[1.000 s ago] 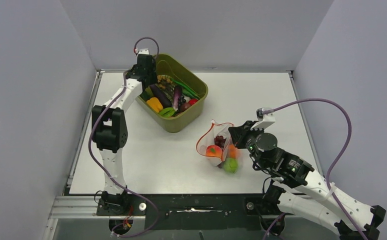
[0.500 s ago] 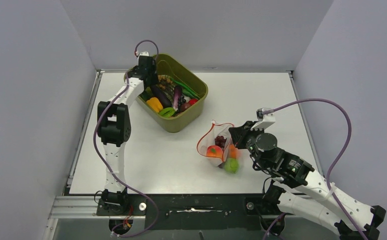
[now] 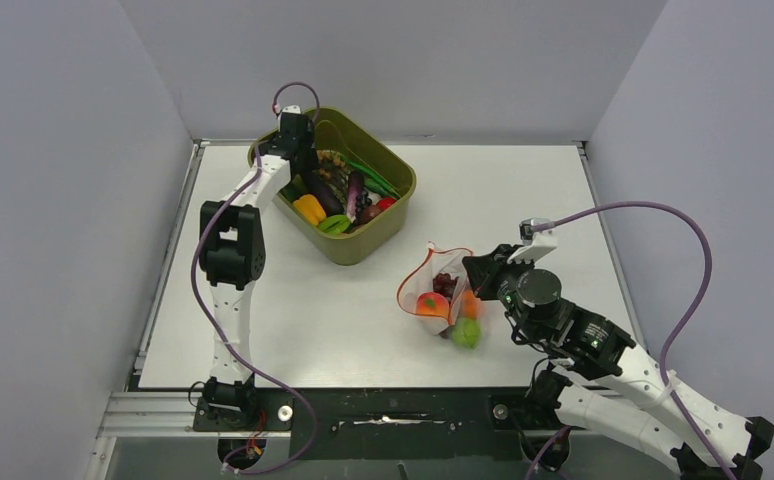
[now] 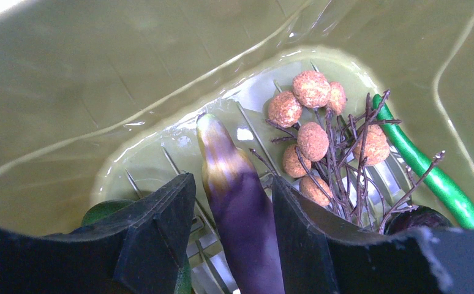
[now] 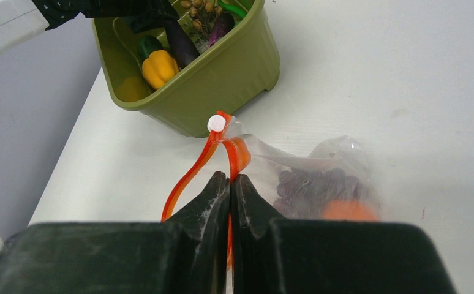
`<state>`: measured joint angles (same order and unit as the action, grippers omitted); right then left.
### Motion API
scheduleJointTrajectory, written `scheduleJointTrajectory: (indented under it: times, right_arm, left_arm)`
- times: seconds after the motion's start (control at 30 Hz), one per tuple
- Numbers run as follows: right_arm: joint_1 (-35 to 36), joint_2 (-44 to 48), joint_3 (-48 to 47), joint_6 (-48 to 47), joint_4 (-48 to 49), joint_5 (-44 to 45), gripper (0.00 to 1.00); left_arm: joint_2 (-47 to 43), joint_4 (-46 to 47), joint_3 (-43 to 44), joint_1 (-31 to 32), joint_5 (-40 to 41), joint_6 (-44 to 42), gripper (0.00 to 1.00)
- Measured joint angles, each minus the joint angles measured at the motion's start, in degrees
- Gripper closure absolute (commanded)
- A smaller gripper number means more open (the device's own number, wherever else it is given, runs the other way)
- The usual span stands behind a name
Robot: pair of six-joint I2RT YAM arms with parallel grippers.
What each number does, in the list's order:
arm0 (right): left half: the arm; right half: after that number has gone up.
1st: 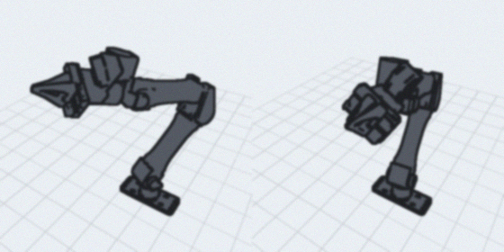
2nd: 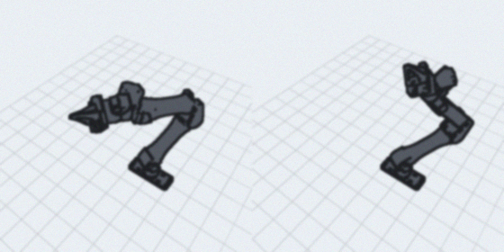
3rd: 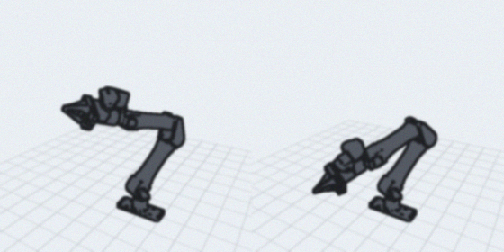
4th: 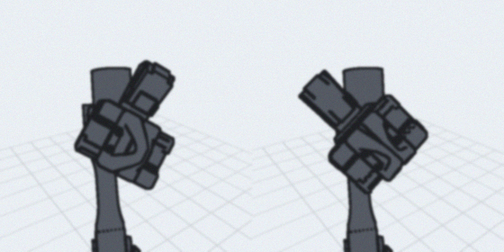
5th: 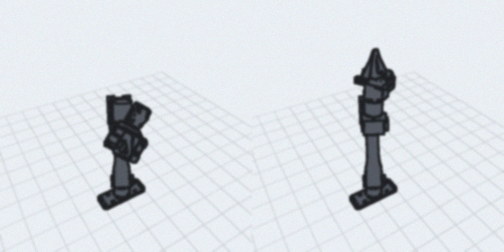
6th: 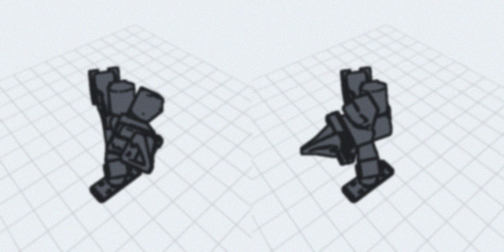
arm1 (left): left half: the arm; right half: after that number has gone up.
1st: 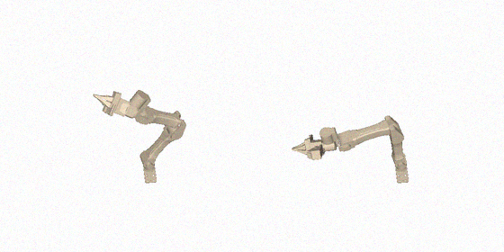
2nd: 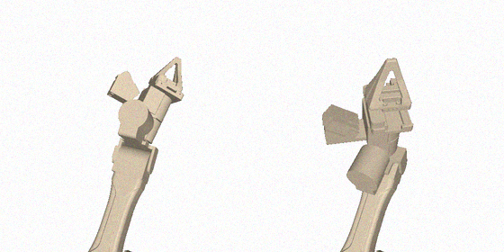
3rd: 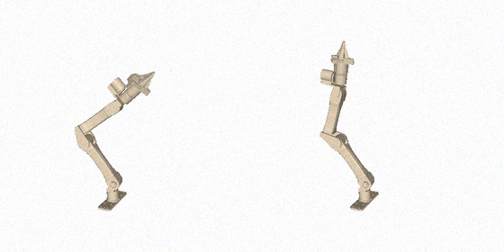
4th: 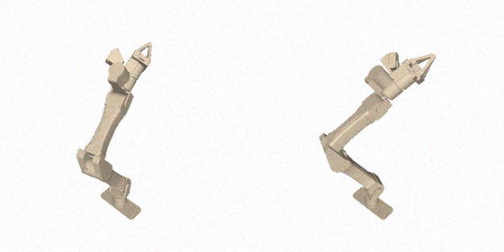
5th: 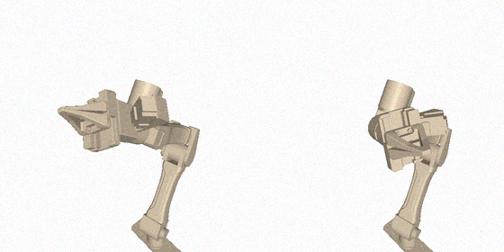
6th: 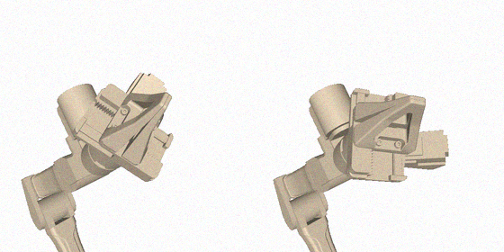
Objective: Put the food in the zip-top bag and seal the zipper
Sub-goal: Pick up the fake vegetable from the bin.
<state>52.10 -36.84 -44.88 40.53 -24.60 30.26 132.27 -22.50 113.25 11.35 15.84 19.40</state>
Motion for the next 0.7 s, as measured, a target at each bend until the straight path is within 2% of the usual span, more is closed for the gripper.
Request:
scheduleJointTrajectory:
  times: [0.57,0.7]
  right_arm:
    - [0.0,0.68,0.0,0.39,-0.61,0.04,1.0]
    - [0.0,1.03,0.0,0.39,-0.79,0.04,1.0]
  left_arm:
    - [1.79,-0.11,0.63,-0.11,-0.68,-0.09,0.55]
    - [2.19,-0.48,1.14,-0.11,-0.74,-0.09,0.64]
